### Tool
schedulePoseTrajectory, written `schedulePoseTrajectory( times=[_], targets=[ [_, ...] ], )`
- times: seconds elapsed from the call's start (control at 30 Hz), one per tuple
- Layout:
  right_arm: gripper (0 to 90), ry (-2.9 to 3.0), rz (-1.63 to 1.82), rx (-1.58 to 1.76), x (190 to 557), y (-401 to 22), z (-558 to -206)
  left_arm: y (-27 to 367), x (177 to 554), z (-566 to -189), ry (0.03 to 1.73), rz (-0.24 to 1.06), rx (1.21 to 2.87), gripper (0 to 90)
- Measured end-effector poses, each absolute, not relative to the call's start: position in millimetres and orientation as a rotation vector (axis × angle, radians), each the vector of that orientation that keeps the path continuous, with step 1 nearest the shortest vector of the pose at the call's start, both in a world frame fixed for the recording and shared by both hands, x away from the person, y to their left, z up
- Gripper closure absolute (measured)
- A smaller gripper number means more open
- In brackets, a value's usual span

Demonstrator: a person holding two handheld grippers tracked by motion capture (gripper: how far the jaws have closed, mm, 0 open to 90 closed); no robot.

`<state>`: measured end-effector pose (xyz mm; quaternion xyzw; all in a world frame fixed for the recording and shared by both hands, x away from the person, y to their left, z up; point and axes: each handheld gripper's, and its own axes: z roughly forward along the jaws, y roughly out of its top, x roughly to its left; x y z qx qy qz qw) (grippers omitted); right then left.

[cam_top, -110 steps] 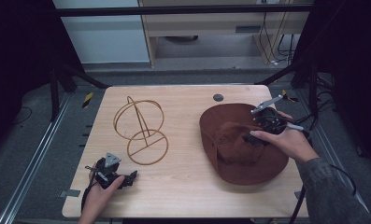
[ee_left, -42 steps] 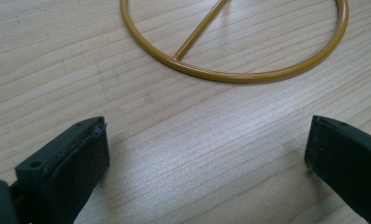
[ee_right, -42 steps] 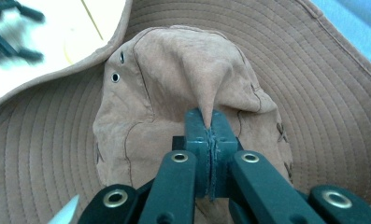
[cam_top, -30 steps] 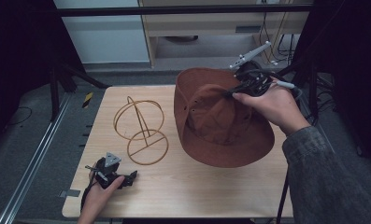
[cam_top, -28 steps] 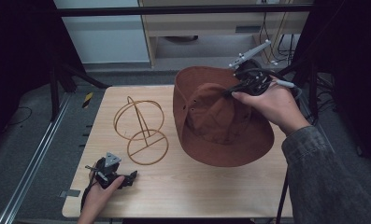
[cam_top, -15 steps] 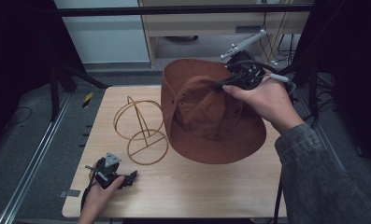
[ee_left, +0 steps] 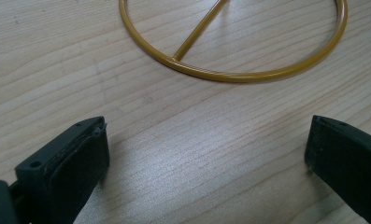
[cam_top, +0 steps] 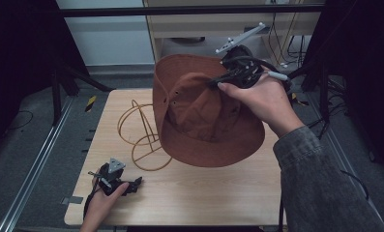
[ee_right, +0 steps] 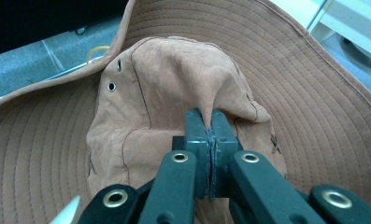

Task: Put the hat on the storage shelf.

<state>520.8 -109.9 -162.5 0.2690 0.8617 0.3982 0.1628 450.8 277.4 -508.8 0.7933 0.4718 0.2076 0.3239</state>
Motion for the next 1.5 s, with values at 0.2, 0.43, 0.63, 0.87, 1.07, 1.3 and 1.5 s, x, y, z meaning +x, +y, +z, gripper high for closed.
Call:
schedulePoseTrajectory(
  times=[0.2, 0.43, 0.63, 0.87, 1.07, 1.3, 1.5],
  targets=[
    [89.3, 2.462, 1.127, 0.748, 519.3, -96.2, -152.8, 277.5, 450.8, -508.5, 1.238, 0.541, 2.084, 0.0],
    [89.2, 2.465, 1.142, 0.727, 520.5, -76.3, -148.3, 277.5, 450.7, -508.6, 1.238, 0.538, 2.083, 0.0],
    [89.2, 2.467, 1.156, 0.718, 521.8, -62.3, -145.7, 277.5, 450.8, -508.6, 1.237, 0.537, 2.084, 0.0],
    [89.3, 2.462, 1.186, 0.704, 520.8, -50.4, -145.3, 277.6, 450.9, -508.6, 1.235, 0.537, 2.085, 0.0],
    [89.2, 2.457, 1.22, 0.687, 517.5, -40.2, -147.0, 277.6, 450.9, -508.6, 1.234, 0.535, 2.085, 0.0],
    [89.2, 2.45, 1.251, 0.668, 512.3, -33.6, -146.7, 277.6, 450.9, -508.6, 1.233, 0.535, 2.087, 0.0],
    [89.1, 2.449, 1.268, 0.661, 510.9, -28.0, -148.1, 277.7, 451.0, -508.5, 1.232, 0.535, 2.088, 0.0]
  ],
)
